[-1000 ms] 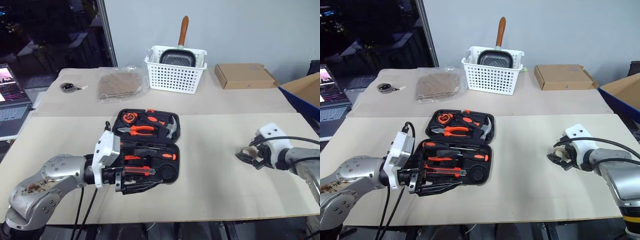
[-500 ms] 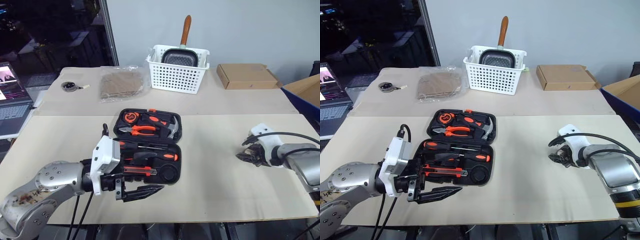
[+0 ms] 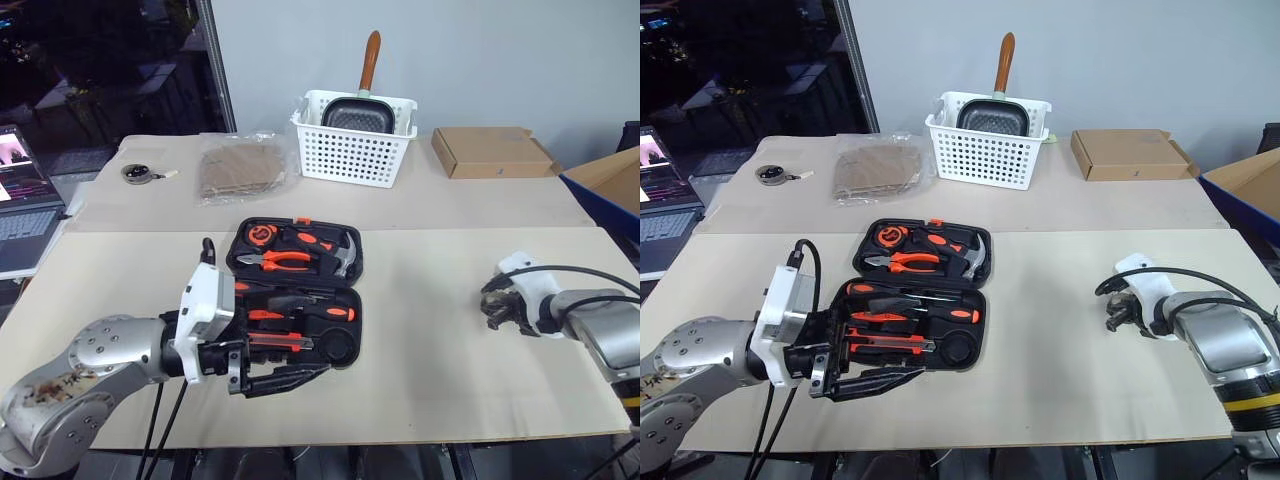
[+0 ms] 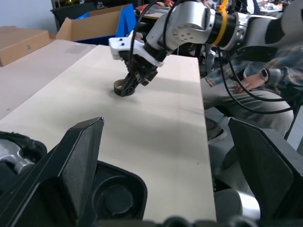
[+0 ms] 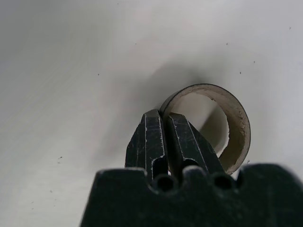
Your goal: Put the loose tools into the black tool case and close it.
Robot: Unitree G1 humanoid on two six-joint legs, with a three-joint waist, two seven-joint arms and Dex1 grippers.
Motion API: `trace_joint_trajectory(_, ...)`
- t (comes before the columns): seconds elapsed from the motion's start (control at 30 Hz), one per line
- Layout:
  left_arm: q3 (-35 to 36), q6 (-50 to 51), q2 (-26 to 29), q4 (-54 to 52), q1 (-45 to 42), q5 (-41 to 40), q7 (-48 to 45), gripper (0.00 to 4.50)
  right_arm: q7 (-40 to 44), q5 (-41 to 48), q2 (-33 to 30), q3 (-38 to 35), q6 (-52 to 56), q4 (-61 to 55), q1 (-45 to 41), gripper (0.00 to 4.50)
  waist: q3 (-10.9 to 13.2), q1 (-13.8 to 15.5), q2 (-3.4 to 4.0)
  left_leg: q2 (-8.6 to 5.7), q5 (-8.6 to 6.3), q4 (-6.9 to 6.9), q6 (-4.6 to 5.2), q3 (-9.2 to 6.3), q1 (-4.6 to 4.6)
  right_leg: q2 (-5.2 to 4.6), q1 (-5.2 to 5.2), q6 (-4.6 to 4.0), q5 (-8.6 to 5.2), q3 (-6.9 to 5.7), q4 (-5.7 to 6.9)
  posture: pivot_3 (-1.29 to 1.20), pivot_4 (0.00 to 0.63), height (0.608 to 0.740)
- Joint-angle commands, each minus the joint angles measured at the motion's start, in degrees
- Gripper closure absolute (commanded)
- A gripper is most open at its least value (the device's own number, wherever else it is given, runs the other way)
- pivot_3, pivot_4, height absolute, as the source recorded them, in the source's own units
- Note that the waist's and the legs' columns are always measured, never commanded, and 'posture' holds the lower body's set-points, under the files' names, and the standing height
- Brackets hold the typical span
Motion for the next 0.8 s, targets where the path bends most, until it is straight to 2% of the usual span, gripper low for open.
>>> trace_joint_trajectory(0.03,1.1,-7.5,-5.2,-0.2,2.0,4.7,2.7,0.00,9.9,8.1,-1.1,-6.6,-7.0,-12.9,2.3,4.46,0.0,-0.1,0.05,0.00,-0.01,-0.06,0.01,0.00,0.01,0.01,0.00,0.01,0.00,0.01,-0.04,0.00,0.150,0.740)
trace_joint_trajectory(0.1,2.0,-9.1,-4.7,0.1,4.5,5.4,-0.5,0.00,13.1,12.5,-0.3,-6.9,-6.9,-18.8,1.7,4.46,0.1,-0.3,-0.01,0.01,-0.01,-0.12,0.01,0.02,0.03,0.02,0.00,0.01,0.00,0.08,-0.05,0.00,0.150,0.740)
trace_joint_trajectory(0.2,6.5,-9.7,-3.0,0.6,9.2,2.7,-5.0,0.00,15.6,15.5,1.7,-1.4,-6.6,-25.2,-3.2,4.46,0.1,-0.5,-0.08,0.10,0.00,-0.20,0.00,0.02,0.09,0.11,-0.02,-0.03,0.01,0.10,-0.04,0.00,0.150,0.740)
trace_joint_trajectory(0.33,17.0,-13.1,-3.0,2.2,19.5,1.5,-11.8,0.00,19.9,9.1,4.7,12.0,-12.5,-26.5,-11.0,4.46,0.2,-0.4,-0.13,0.13,0.01,-0.21,-0.03,0.04,0.13,0.05,-0.05,-0.08,0.01,0.01,-0.02,0.00,0.150,0.740)
trace_joint_trajectory(0.47,24.3,-15.7,-3.1,4.5,28.0,3.6,-16.9,0.00,26.2,6.3,8.8,20.8,-16.9,-23.2,-18.4,4.46,0.2,-0.1,-0.11,0.08,0.03,-0.20,-0.06,0.07,0.10,-0.05,-0.08,-0.08,0.01,-0.08,-0.05,0.00,0.150,0.740)
trace_joint_trajectory(0.57,24.8,-18.2,-3.4,6.4,30.2,6.3,-18.8,0.00,30.0,0.4,12.2,28.7,-21.6,-18.1,-23.7,4.46,0.2,0.2,-0.10,0.07,0.03,-0.20,-0.06,0.02,0.10,-0.09,-0.06,-0.16,-0.02,-0.27,-0.10,0.00,0.150,0.740)
trace_joint_trajectory(0.7,24.3,-19.4,-3.9,6.8,30.2,7.0,-18.3,0.00,32.2,-5.9,15.6,34.6,-26.0,-11.6,-27.2,4.46,0.2,0.4,-0.10,0.08,0.04,-0.20,-0.07,-0.03,0.08,-0.10,-0.07,-0.26,-0.05,-0.40,-0.07,0.00,0.150,0.740)
trace_joint_trajectory(0.8,24.8,-20.4,-4.5,6.9,31.6,7.7,-18.8,0.00,34.8,-7.7,15.7,36.4,-26.3,-10.2,-28.1,4.46,0.2,0.3,-0.10,0.08,0.04,-0.21,-0.07,-0.02,0.05,-0.14,-0.09,-0.29,-0.03,-0.44,-0.06,0.00,0.150,0.740)
